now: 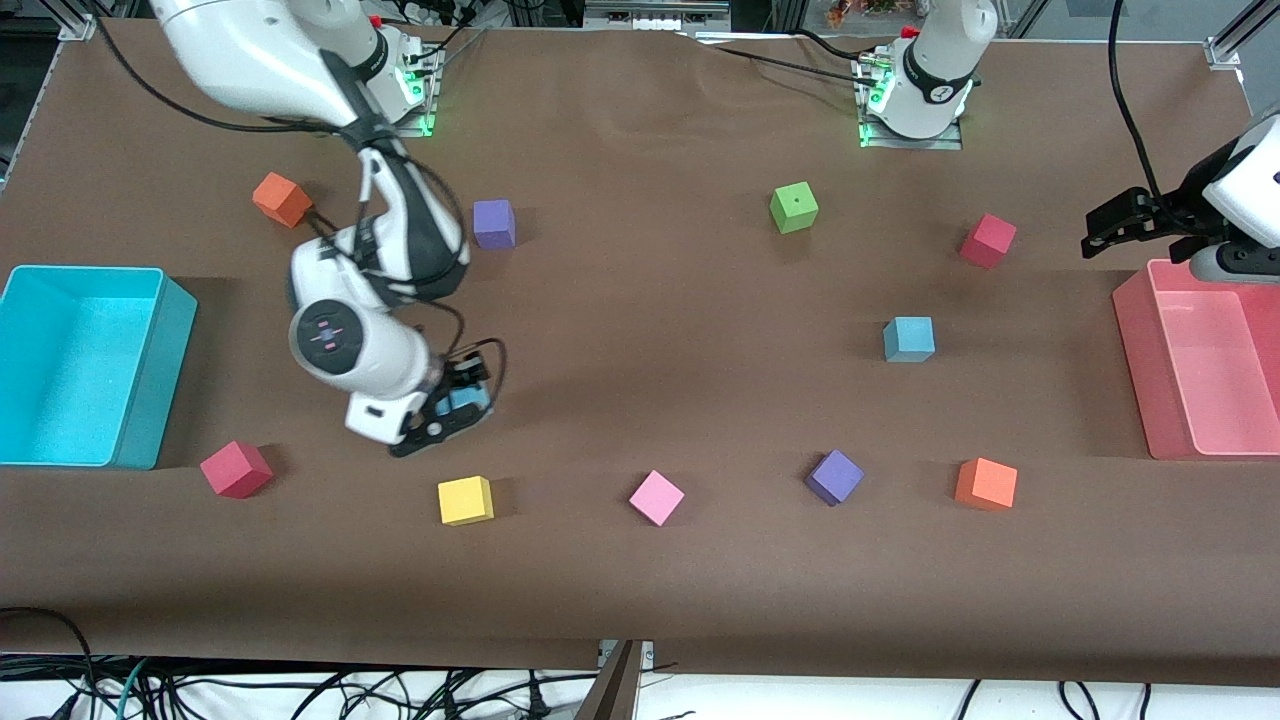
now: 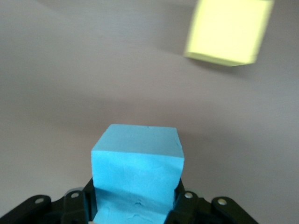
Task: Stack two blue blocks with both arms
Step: 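Carry the light blue cube to mid-table and set it down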
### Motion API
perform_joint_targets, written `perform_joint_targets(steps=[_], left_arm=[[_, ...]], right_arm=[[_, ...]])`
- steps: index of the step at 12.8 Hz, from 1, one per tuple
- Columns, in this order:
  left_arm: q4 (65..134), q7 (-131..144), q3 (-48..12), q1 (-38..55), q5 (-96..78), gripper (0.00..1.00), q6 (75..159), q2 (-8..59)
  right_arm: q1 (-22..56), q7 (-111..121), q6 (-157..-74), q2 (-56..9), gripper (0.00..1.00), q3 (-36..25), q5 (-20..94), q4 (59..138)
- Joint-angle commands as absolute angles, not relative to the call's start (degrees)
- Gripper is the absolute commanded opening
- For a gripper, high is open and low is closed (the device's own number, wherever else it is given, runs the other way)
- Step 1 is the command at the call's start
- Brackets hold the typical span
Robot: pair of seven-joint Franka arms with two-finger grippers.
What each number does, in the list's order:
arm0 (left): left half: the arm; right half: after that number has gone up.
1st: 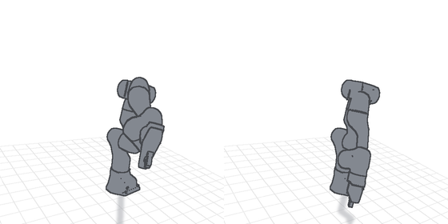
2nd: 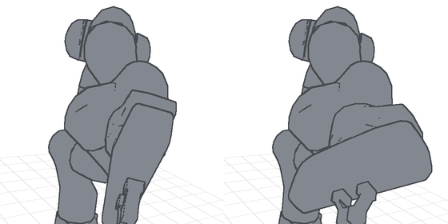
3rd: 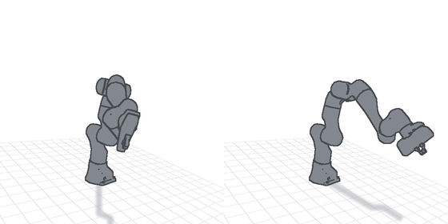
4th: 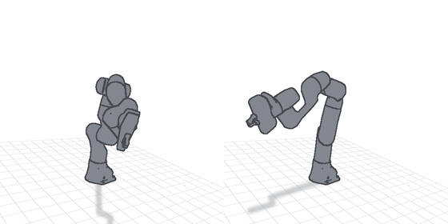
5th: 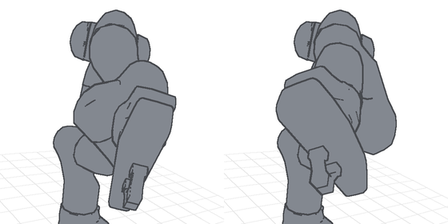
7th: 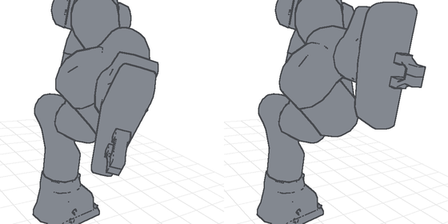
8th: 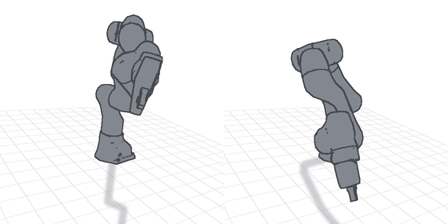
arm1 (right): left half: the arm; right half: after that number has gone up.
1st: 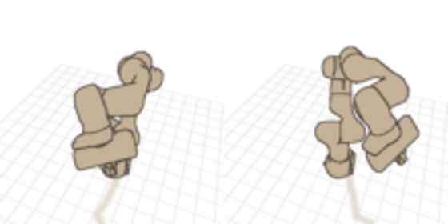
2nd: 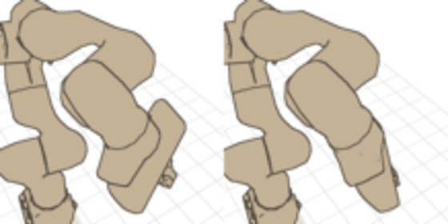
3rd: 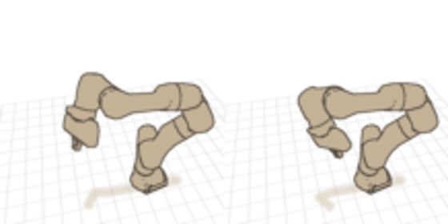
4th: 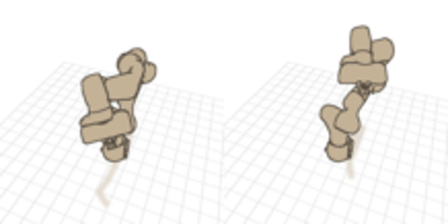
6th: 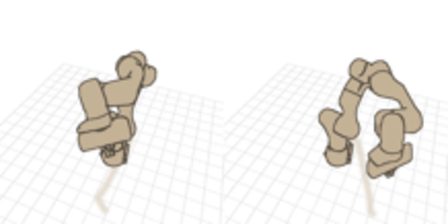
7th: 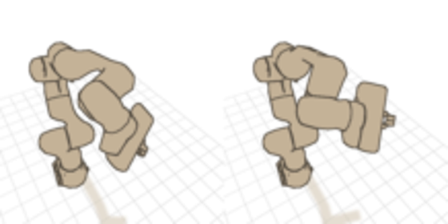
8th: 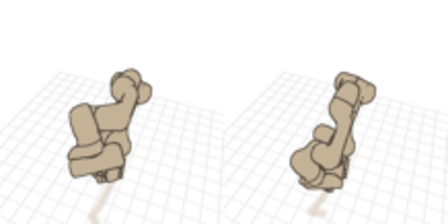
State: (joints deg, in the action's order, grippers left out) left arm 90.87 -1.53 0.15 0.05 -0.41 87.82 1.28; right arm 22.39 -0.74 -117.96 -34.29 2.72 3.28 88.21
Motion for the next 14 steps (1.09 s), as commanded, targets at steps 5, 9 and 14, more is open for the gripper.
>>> perform_joint_targets(steps=[5,9,14], left_arm=[[90.35,-2.2,0.18,-0.09,0.62,1.0,87.71,1.49],[90.18,-2.2,0.35,-0.18,0.62,1.0,87.8,1.85],[90.18,-2.2,0.35,-0.26,0.53,1.0,87.8,2.11]], right_arm=[[36.19,-29.67,-116.98,-41.47,0.18,2.29,3.34,78.16],[41.83,-37.07,-117.07,-45.87,0.18,2.29,3.51,72.78],[46.14,-41.22,-118.47,-48.86,0.16,2.37,3.78,71.55]])
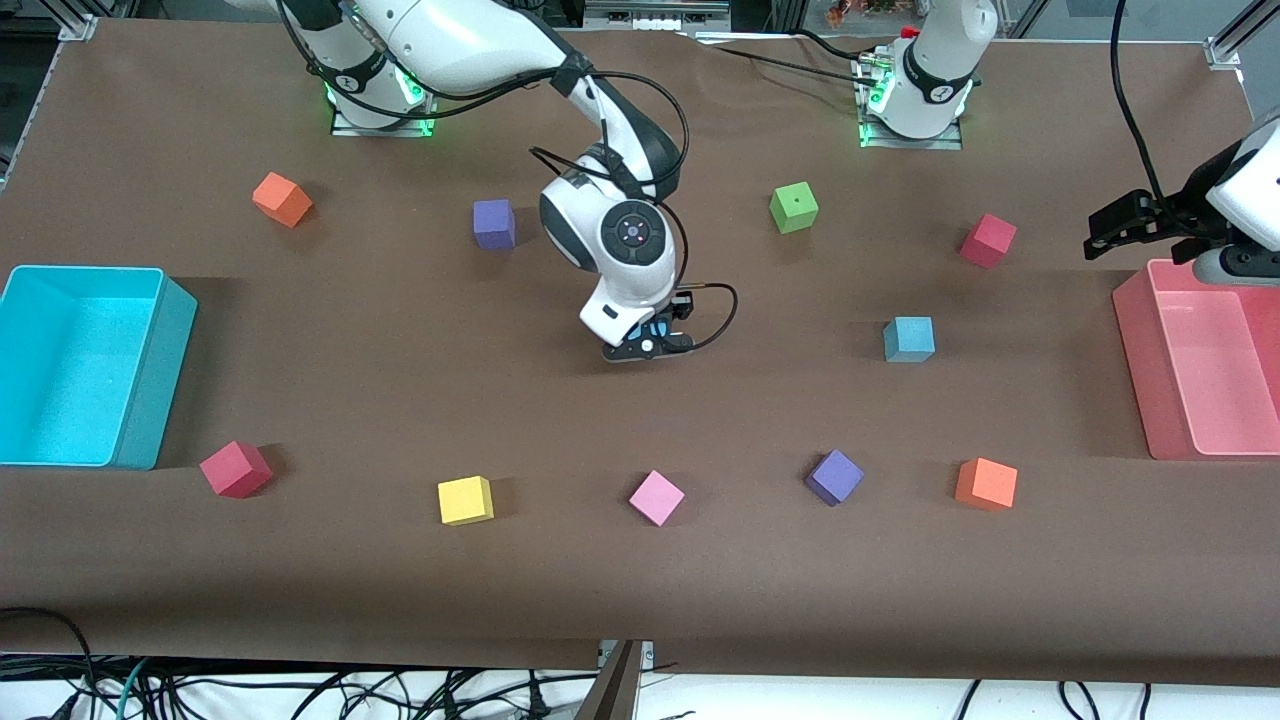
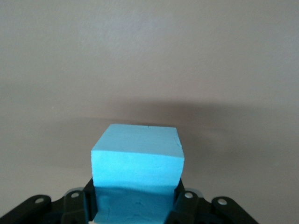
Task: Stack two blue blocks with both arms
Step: 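Carry the light blue cube to mid-table and set it down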
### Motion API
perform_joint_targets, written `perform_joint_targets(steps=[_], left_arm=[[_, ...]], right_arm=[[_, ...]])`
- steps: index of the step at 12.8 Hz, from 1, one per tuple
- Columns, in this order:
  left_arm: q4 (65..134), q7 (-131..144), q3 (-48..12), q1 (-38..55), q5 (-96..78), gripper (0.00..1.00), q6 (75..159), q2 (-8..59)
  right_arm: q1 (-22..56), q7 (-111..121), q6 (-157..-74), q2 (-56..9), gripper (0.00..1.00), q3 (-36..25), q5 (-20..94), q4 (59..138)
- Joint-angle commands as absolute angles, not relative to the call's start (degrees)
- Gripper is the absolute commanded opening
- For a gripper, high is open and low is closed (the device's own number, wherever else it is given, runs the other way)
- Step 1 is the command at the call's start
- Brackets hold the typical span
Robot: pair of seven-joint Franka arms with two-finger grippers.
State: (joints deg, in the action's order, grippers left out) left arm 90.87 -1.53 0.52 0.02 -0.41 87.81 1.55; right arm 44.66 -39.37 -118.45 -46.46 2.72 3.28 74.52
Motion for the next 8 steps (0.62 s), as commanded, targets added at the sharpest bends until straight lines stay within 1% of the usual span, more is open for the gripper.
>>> perform_joint_targets(steps=[1,4,5,6,7,8], left_arm=[[90.18,-2.2,0.35,-0.26,0.53,1.0,87.8,2.37],[90.18,-2.2,0.35,-0.26,0.53,1.0,87.8,2.55],[90.18,-2.2,0.35,-0.26,0.53,1.0,87.89,2.55],[90.18,-2.2,0.26,-0.26,0.53,1.0,87.8,2.55],[90.18,-2.2,0.26,-0.26,0.53,1.0,87.8,2.55],[90.18,-2.2,0.26,-0.26,0.53,1.0,87.8,2.55]], right_arm=[[47.01,-41.31,-119.17,-49.82,0.16,2.37,3.87,70.93],[48.25,-42.44,-122.07,-51.76,0.16,2.37,3.87,70.84],[48.43,-43.5,-122.6,-51.94,0.17,2.37,3.87,70.84],[48.43,-43.68,-122.52,-52.12,0.2,2.37,3.87,70.84],[48.6,-43.77,-122.61,-52.12,0.4,2.29,3.69,70.93],[48.95,-43.77,-122.61,-52.12,0.5,2.29,3.43,70.93]])
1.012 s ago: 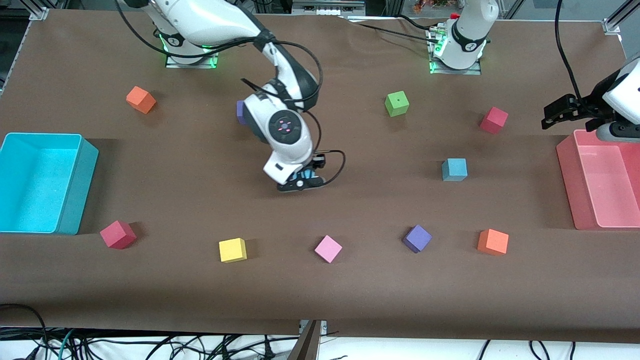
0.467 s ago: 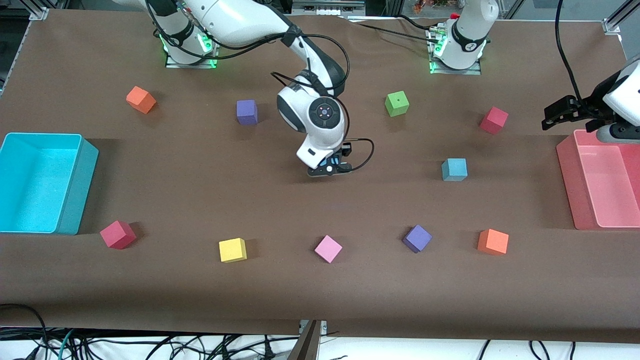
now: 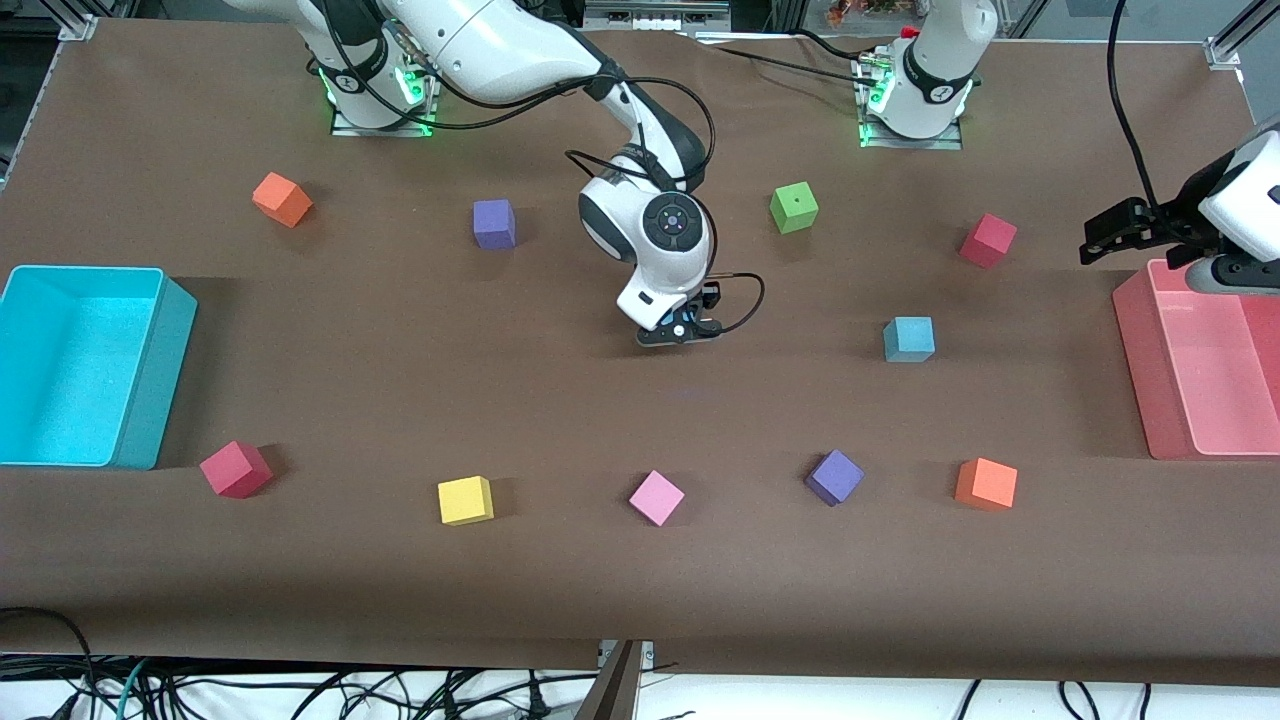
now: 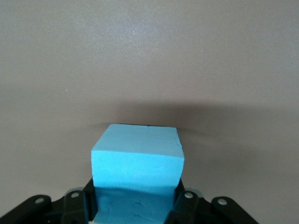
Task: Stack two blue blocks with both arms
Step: 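Carry the light blue cube to mid-table and set it down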
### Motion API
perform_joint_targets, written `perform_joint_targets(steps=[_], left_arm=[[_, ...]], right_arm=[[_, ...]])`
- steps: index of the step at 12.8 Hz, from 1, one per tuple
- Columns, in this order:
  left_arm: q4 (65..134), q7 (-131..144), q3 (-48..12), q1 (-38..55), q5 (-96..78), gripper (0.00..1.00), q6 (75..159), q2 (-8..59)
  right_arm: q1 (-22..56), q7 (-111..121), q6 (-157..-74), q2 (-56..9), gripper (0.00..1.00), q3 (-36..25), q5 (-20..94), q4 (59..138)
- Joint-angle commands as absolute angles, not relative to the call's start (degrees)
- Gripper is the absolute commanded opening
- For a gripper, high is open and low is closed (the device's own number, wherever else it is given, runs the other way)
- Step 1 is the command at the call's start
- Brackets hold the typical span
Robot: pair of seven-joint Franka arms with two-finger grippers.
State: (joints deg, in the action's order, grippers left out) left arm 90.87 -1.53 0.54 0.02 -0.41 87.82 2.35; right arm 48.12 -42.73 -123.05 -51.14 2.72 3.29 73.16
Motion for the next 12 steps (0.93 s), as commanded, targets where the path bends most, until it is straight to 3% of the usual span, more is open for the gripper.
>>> perform_joint_targets(steps=[1,2,7,12], left_arm=[[90.18,-2.2,0.26,-0.26,0.44,1.0,87.89,2.64],[90.09,-2.2,0.18,-0.18,0.27,1.0,87.89,3.16],[90.0,-2.2,0.09,-0.18,0.09,1.0,87.89,3.25],[90.79,-2.2,-0.18,0.44,-0.35,1.0,89.47,4.66]], right_arm=[[48.96,-43.51,-122.61,-52.12,0.8,2.11,3.17,70.93],[48.96,-42.46,-122.61,-51.95,1.0,2.02,1.16,70.84],[47.91,-38.35,-117.53,-49.49,1.0,1.76,-0.09,67.59],[39.83,-7.17,-107.6,-44.22,1.0,2.29,1.05,68.03]])
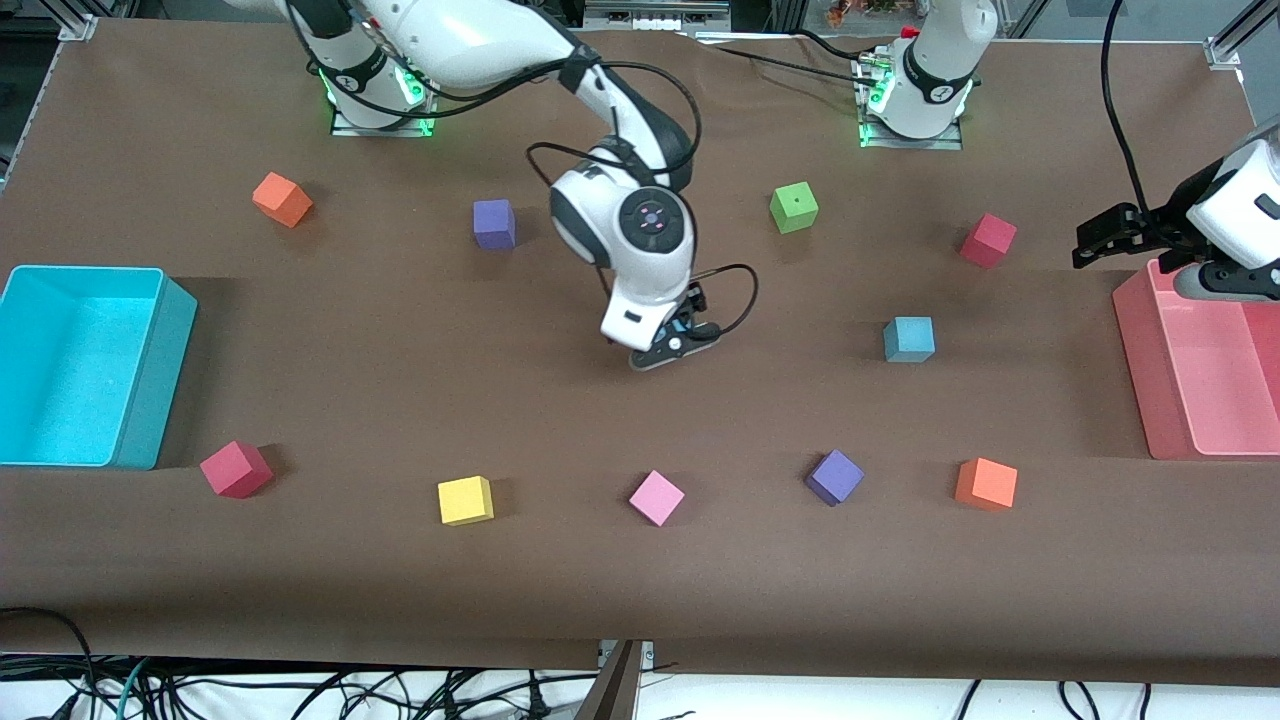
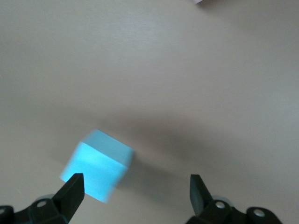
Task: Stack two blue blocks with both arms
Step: 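Carry the light blue cube to mid-table and set it down, then open the right gripper while the left gripper reaches the other blue cube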
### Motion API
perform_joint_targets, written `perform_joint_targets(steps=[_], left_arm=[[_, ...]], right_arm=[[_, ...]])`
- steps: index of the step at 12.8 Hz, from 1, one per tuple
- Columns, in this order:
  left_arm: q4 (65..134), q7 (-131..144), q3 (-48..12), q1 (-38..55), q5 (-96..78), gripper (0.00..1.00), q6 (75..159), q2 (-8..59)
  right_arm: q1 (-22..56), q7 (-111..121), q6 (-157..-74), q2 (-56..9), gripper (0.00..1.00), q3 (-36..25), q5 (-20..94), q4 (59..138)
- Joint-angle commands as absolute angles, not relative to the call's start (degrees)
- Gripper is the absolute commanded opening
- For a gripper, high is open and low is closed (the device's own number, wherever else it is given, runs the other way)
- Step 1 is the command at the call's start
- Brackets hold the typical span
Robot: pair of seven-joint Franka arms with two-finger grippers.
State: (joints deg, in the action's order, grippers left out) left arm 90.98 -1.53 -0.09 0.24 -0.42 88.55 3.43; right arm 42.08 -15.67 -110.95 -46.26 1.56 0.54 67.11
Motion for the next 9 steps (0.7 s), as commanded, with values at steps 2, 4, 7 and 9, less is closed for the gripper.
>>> perform_joint_targets(steps=[2,4,7,9], left_arm=[[90.79,-2.29,-0.18,0.53,-0.44,1.0,89.74,5.09],[90.88,-2.29,-0.26,0.79,-0.44,1.0,90.61,5.97],[92.37,-2.29,-0.26,0.79,-3.24,1.0,91.84,7.29],[93.42,-2.29,-0.26,0.79,-3.25,1.0,92.9,7.29]], right_arm=[[37.54,3.64,-105.3,-43.16,1.0,2.29,1.67,69.16],[34.56,15.58,-105.82,-41.32,1.0,2.2,3.24,72.14],[32.26,26.43,-106.0,-40.43,1.0,2.2,3.6,73.91],[30.59,34.75,-107.65,-40.43,1.0,2.2,6.31,74.96]])
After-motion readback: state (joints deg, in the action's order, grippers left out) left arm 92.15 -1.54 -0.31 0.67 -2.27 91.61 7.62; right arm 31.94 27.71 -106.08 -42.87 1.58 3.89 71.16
